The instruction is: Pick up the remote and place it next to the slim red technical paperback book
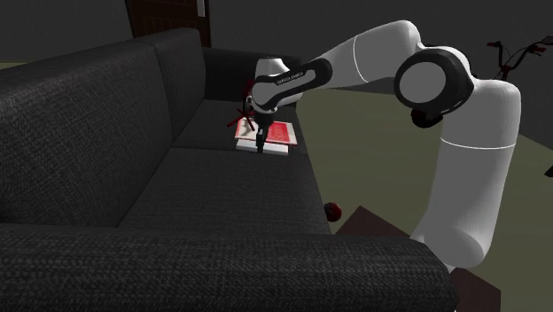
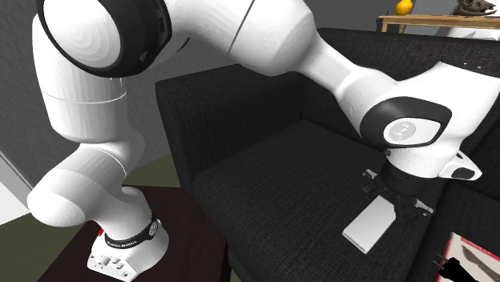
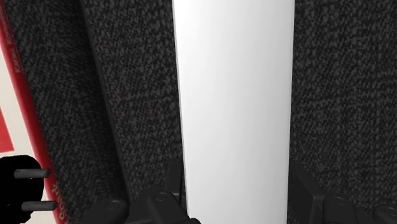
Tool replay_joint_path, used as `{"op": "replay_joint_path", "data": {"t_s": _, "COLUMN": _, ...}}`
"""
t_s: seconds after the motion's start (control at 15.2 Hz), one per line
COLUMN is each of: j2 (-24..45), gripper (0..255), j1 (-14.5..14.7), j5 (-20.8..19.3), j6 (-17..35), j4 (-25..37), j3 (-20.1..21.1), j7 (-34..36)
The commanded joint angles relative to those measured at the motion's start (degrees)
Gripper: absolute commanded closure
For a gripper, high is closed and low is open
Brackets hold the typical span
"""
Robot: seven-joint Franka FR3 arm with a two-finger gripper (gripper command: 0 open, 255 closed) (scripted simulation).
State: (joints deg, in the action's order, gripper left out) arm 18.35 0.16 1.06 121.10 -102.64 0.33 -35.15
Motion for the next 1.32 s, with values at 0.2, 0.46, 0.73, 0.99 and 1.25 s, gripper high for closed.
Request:
{"op": "replay_joint_path", "data": {"t_s": 0.2, "j2": 1.67, "gripper": 255, "j1": 0.02, "j5": 0.02, "j6": 3.36, "j4": -1.64, "j3": 0.01, "j7": -0.03}}
{"op": "replay_joint_path", "data": {"t_s": 0.46, "j2": 2.18, "gripper": 255, "j1": 0.02, "j5": 0.03, "j6": 4.27, "j4": -2.04, "j3": 0.02, "j7": -0.05}}
{"op": "replay_joint_path", "data": {"t_s": 0.73, "j2": 2.18, "gripper": 255, "j1": 0.02, "j5": 0.03, "j6": 4.27, "j4": -2.04, "j3": 0.02, "j7": -0.05}}
{"op": "replay_joint_path", "data": {"t_s": 0.99, "j2": 2.18, "gripper": 0, "j1": 0.02, "j5": 0.03, "j6": 4.28, "j4": -2.05, "j3": 0.02, "j7": -0.05}}
{"op": "replay_joint_path", "data": {"t_s": 1.25, "j2": 1.28, "gripper": 0, "j1": 0.01, "j5": 0.02, "j6": 2.65, "j4": -1.32, "j3": 0.01, "j7": -0.04}}
